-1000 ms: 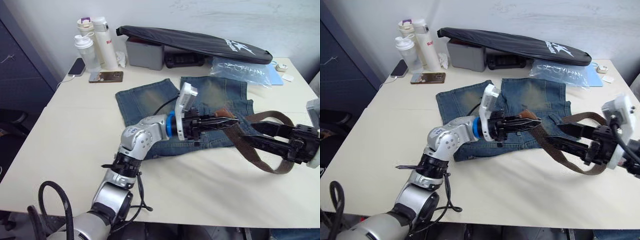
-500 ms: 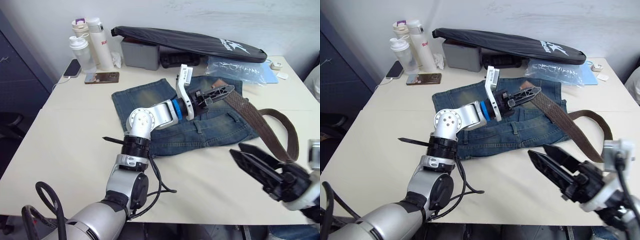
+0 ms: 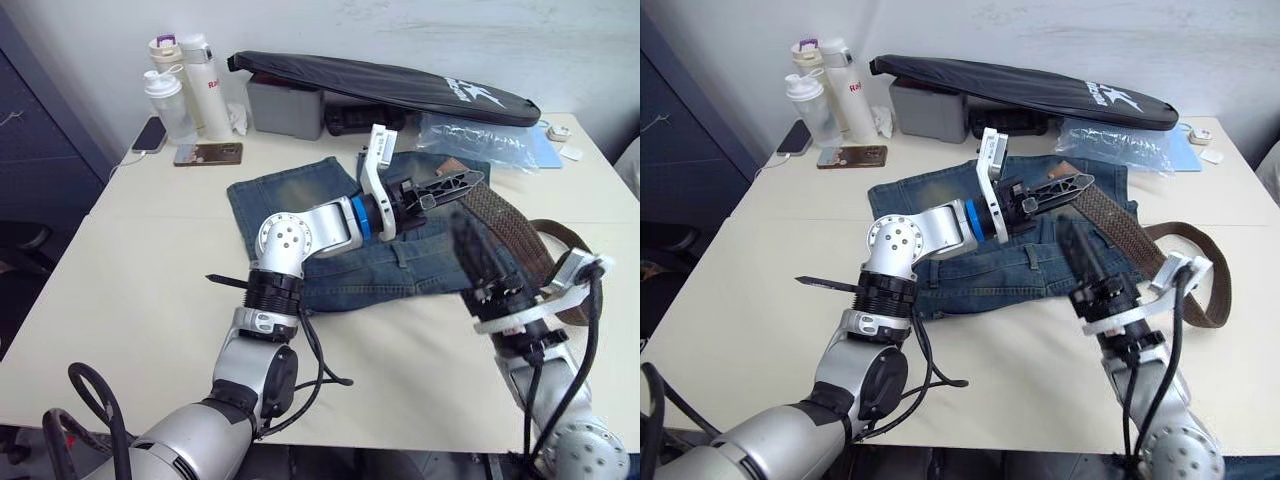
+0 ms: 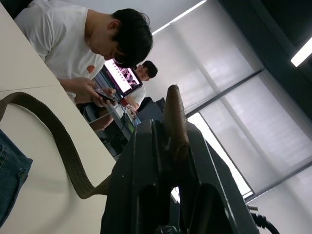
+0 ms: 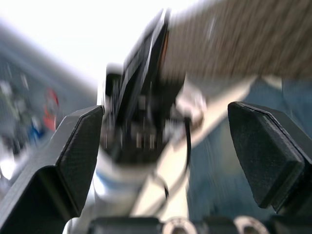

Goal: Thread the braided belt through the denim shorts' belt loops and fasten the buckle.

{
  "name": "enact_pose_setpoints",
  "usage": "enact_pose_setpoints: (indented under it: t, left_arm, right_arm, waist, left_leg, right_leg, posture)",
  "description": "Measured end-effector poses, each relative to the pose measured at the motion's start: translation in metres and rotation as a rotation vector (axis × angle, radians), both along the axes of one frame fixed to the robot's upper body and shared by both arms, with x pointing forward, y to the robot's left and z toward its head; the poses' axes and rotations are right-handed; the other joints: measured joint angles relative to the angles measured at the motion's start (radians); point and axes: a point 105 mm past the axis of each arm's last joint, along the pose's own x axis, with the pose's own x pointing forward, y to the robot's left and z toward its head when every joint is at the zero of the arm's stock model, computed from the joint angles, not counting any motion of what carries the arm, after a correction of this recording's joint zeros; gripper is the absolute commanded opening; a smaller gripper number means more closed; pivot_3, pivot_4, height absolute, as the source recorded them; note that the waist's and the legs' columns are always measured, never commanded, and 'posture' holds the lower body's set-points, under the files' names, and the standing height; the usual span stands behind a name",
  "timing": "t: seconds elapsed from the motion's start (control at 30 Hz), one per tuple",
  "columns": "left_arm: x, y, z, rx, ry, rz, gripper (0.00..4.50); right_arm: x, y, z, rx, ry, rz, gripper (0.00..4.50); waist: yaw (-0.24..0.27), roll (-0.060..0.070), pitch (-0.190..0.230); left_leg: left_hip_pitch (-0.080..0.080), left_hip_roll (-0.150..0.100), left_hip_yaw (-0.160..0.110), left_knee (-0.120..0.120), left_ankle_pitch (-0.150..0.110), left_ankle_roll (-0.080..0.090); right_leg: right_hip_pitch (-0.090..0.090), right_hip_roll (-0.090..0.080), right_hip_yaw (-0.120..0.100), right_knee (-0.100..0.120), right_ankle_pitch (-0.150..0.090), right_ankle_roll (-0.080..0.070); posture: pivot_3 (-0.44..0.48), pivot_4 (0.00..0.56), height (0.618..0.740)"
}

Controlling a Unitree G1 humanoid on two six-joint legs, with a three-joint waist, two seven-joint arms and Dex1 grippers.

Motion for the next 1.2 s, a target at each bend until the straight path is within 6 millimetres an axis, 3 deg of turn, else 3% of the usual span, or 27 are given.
enact_pose_setpoints:
  t: [0.23,0.47,0.57,0.8,0.97,1.07,1.2]
  left_arm:
    - [0.003,0.001,0.002,-0.012,-0.005,0.022,0.0]
    - [0.002,-0.006,0.001,0.01,-0.04,0.033,0.0]
    - [0.0,-0.008,0.0,0.016,-0.048,0.027,0.0]
    - [-0.001,-0.009,0.001,0.011,-0.052,0.024,0.0]
    - [-0.001,-0.01,0.001,0.012,-0.056,0.026,0.0]
    - [0.001,-0.011,0.0,0.023,-0.068,0.046,1.37]
    - [0.007,-0.01,-0.001,0.045,-0.112,0.097,3.21]
  right_arm:
    - [0.009,-0.027,0.006,0.162,-0.046,-0.14,4.32]
    - [0.008,-0.031,0.006,0.198,-0.057,-0.166,4.32]
    - [0.008,-0.029,0.005,0.192,-0.055,-0.158,3.48]
    - [0.009,-0.026,0.004,0.183,-0.049,-0.163,0.0]
    - [0.009,-0.028,0.003,0.204,-0.053,-0.171,0.0]
    - [0.008,-0.031,0.005,0.199,-0.057,-0.182,0.0]
    - [0.004,-0.053,0.012,0.159,-0.074,-0.256,0.0]
  waist:
    - [-0.004,0.001,0.0]
    - [-0.003,0.001,0.0]
    - [-0.005,0.001,-0.001]
    - [-0.005,0.001,0.0]
    - [-0.005,0.001,0.0]
    - [-0.005,0.001,0.0]
    - [-0.003,0.001,0.0]
  left_leg:
    - [0.0,0.0,0.0,-0.001,0.0,0.0]
    - [0.0,0.0,0.0,-0.001,0.0,0.0]
    - [0.001,0.0,0.0,-0.001,0.0,0.0]
    - [0.001,0.0,0.0,-0.001,0.0,0.0]
    - [0.001,0.0,0.0,-0.001,0.0,0.0]
    - [0.001,0.0,0.0,-0.001,0.0,0.0]
    - [0.001,0.0,0.001,-0.002,0.0,0.0]
  right_leg:
    - [0.0,0.0,0.0,0.002,0.0,0.0]
    - [0.0,0.0,0.001,0.002,0.0,0.0]
    - [0.0,0.0,0.001,0.001,0.0,0.0]
    - [0.0,0.0,0.001,0.001,0.0,0.0]
    - [0.0,0.0,0.001,0.0,0.0,0.0]
    - [0.0,0.0,0.001,0.0,0.0,0.0]
    - [0.0,0.0,0.001,-0.001,0.0,0.0]
  posture:
    - [0.0,0.15,0.74]
    - [0.0,0.15,0.74]
    - [0.0,0.15,0.74]
    - [0.0,0.15,0.74]
    - [0.0,0.15,0.74]
    - [0.0,0.15,0.74]
    - [0.0,0.15,0.74]
